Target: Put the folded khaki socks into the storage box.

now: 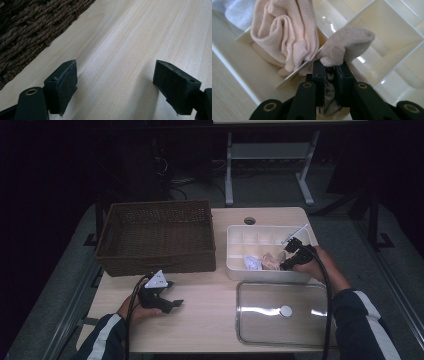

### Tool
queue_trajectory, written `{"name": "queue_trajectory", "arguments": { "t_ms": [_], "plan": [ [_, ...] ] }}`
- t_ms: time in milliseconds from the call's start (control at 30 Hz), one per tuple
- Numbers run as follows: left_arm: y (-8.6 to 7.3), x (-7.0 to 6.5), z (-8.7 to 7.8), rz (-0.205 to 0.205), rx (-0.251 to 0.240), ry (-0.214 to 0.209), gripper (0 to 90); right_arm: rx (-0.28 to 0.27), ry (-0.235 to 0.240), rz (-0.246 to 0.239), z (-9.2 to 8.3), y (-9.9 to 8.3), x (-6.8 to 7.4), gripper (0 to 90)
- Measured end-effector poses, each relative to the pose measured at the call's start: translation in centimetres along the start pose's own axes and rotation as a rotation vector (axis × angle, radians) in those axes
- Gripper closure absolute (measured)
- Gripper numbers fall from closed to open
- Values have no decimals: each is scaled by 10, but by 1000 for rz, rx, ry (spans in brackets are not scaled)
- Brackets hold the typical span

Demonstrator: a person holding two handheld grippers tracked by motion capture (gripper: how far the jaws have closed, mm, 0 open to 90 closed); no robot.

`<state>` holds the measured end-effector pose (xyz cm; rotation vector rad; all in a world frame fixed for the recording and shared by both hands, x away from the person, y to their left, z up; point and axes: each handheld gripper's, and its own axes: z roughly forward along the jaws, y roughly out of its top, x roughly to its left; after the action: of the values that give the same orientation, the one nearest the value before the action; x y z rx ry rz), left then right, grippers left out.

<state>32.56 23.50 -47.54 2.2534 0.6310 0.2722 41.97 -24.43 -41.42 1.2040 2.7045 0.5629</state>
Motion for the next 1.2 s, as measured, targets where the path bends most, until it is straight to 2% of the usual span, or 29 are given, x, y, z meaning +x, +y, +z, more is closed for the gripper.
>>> {"name": "queue_trajectory", "arguments": {
  "t_ms": [133, 300, 433, 533, 667, 800, 900, 1000, 1100, 1200],
  "plan": [
    [0, 0, 0, -2, -2, 1, 188, 21, 21, 1, 2, 3, -3, 791],
    [2, -3, 2, 0, -7, -4, 188, 51, 11, -6, 6, 6, -2, 792],
    [3, -4, 3, 10, -3, -11, 188, 47, 10, -15, 6, 5, -1, 780],
    [3, -4, 3, 10, -3, -11, 188, 17, 21, -25, 3, 2, -1, 749],
    [3, -4, 3, 9, -3, -11, 188, -34, 30, -14, -6, -5, -2, 688],
    [3, -4, 3, 10, -3, -11, 188, -100, -14, -10, -23, -10, -1, 597],
    [3, -4, 3, 10, -2, -10, 188, -169, -25, -9, -34, -15, -2, 574],
    [3, -4, 3, 10, -2, -10, 188, -224, -55, -24, -43, -23, -2, 546],
    [3, -4, 3, 10, -4, -11, 188, -249, -80, -32, -47, -27, -2, 530],
    [3, -4, 3, 10, -4, -11, 188, -266, -71, -24, -50, -32, 0, 491]
  ]
}}
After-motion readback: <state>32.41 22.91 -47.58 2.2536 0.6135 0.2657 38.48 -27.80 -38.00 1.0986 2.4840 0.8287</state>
